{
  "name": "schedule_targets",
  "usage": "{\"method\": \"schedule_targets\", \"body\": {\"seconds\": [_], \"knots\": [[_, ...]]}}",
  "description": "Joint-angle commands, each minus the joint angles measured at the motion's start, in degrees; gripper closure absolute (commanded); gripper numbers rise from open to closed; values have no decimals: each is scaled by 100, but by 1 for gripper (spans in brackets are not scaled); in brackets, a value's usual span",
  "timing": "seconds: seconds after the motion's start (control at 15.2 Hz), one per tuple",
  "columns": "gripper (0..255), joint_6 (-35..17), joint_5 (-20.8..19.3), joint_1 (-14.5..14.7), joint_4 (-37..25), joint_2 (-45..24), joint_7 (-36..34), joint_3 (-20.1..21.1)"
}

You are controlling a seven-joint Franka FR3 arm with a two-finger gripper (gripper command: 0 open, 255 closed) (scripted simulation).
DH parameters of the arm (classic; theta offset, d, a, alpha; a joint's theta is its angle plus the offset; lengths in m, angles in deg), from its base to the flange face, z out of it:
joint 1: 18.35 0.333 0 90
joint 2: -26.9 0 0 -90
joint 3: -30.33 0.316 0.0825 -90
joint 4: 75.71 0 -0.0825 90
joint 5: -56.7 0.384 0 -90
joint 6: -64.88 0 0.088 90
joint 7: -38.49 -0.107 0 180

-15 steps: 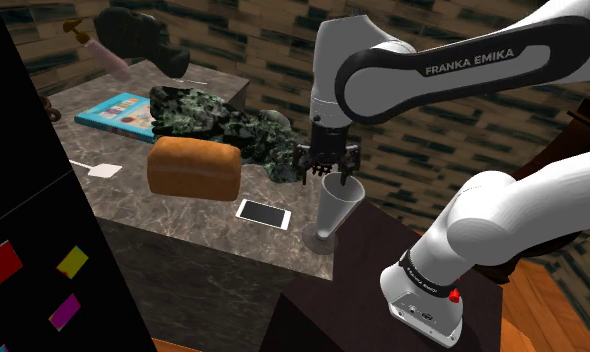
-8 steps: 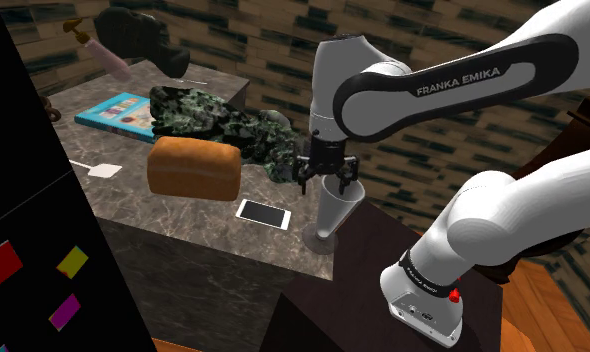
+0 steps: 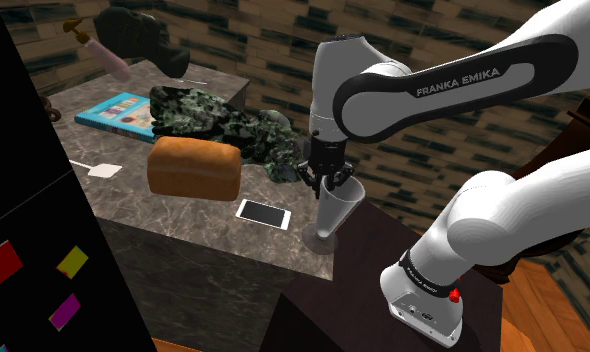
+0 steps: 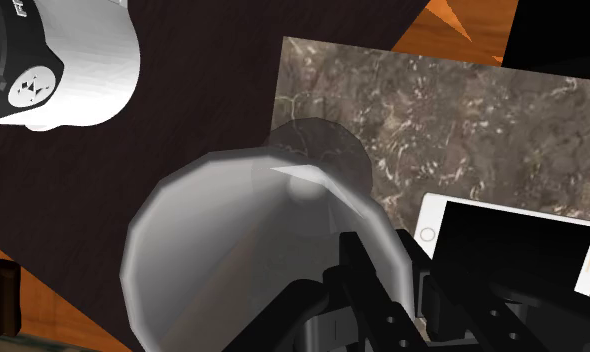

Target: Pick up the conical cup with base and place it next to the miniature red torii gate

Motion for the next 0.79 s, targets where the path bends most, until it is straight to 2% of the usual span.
{"method": "schedule_targets", "body": {"seconds": [0.0, 0.4, 0.73], "knots": [[255, 0, 0, 0, 0, 0, 0, 0], [255, 0, 0, 0, 0, 0, 0, 0], [255, 469, -27, 5, -249, 222, 24, -78]]}}
